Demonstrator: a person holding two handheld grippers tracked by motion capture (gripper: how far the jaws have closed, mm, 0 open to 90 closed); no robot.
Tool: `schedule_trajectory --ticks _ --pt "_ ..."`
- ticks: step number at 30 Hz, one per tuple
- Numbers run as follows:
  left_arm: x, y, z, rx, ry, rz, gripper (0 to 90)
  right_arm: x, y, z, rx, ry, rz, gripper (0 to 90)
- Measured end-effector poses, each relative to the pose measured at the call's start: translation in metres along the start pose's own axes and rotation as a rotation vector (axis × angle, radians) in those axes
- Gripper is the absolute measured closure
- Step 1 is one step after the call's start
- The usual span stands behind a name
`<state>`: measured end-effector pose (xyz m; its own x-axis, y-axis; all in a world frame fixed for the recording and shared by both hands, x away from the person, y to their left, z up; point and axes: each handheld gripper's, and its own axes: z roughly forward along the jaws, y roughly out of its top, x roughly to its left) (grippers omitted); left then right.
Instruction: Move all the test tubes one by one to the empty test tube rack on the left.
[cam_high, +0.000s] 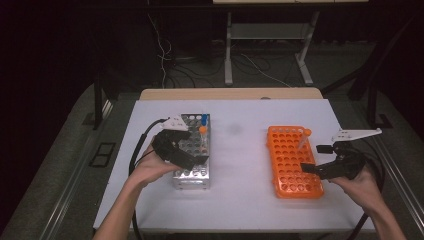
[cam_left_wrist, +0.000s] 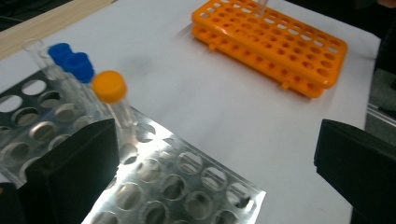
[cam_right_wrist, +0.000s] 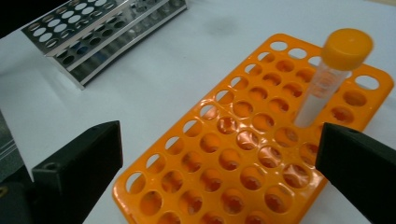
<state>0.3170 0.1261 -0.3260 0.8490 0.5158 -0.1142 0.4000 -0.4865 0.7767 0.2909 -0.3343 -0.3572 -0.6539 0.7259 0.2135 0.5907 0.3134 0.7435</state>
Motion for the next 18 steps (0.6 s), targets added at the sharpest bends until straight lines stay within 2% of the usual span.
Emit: schedule_trajectory --ticks 8,18 --pt "-0.019 -0.017 -0.004 -0.032 -0.015 0.013 0.0 -0.014 0.001 0.004 0.009 -0.011 0.015 0.4" --pt "-0.036 -0.032 -0.004 -0.032 -0.030 0.028 0.0 -0.030 0.003 0.016 0.022 -0.025 0.033 0.4"
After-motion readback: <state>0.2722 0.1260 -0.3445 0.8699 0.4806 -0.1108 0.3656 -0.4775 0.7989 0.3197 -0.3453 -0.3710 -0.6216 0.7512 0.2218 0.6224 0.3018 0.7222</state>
